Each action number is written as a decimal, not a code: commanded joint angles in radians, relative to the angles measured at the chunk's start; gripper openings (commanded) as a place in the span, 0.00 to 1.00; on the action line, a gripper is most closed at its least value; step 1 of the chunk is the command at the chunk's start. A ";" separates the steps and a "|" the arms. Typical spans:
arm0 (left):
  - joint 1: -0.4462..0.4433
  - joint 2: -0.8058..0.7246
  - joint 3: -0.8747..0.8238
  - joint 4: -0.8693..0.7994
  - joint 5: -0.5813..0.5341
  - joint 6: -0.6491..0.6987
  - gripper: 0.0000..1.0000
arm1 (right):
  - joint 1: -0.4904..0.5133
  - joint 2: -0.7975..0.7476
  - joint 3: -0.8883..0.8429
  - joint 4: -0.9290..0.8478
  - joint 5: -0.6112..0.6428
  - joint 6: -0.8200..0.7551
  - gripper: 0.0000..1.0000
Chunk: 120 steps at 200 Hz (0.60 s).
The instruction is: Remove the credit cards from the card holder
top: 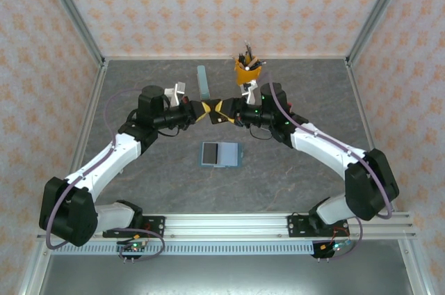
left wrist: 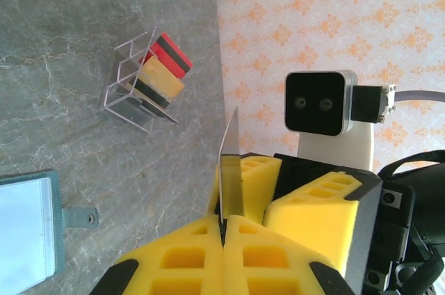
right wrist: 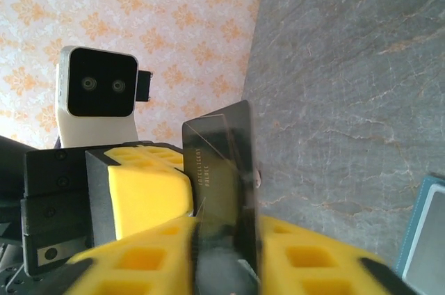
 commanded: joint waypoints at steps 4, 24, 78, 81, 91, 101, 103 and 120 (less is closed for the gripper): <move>0.005 -0.008 0.037 -0.100 0.013 0.059 0.02 | -0.001 -0.065 0.025 -0.082 0.040 -0.152 0.11; 0.009 -0.020 0.109 -0.348 -0.076 0.186 0.33 | -0.001 -0.084 0.070 -0.236 0.124 -0.304 0.00; 0.016 -0.036 0.283 -0.869 -0.522 0.529 0.80 | -0.007 -0.068 0.211 -0.641 0.603 -0.851 0.00; 0.017 -0.040 0.285 -0.876 -0.534 0.537 0.81 | -0.009 -0.065 0.211 -0.650 0.626 -0.878 0.00; 0.019 -0.051 0.288 -0.892 -0.567 0.562 0.86 | -0.030 -0.051 0.232 -0.688 0.669 -0.950 0.00; 0.019 -0.064 0.286 -0.899 -0.596 0.576 0.91 | -0.068 -0.035 0.257 -0.729 0.666 -0.995 0.00; 0.019 -0.067 0.284 -0.899 -0.601 0.578 0.92 | -0.074 -0.034 0.261 -0.736 0.662 -1.009 0.00; 0.019 -0.086 0.272 -0.892 -0.621 0.594 0.99 | -0.121 -0.026 0.266 -0.759 0.623 -1.126 0.00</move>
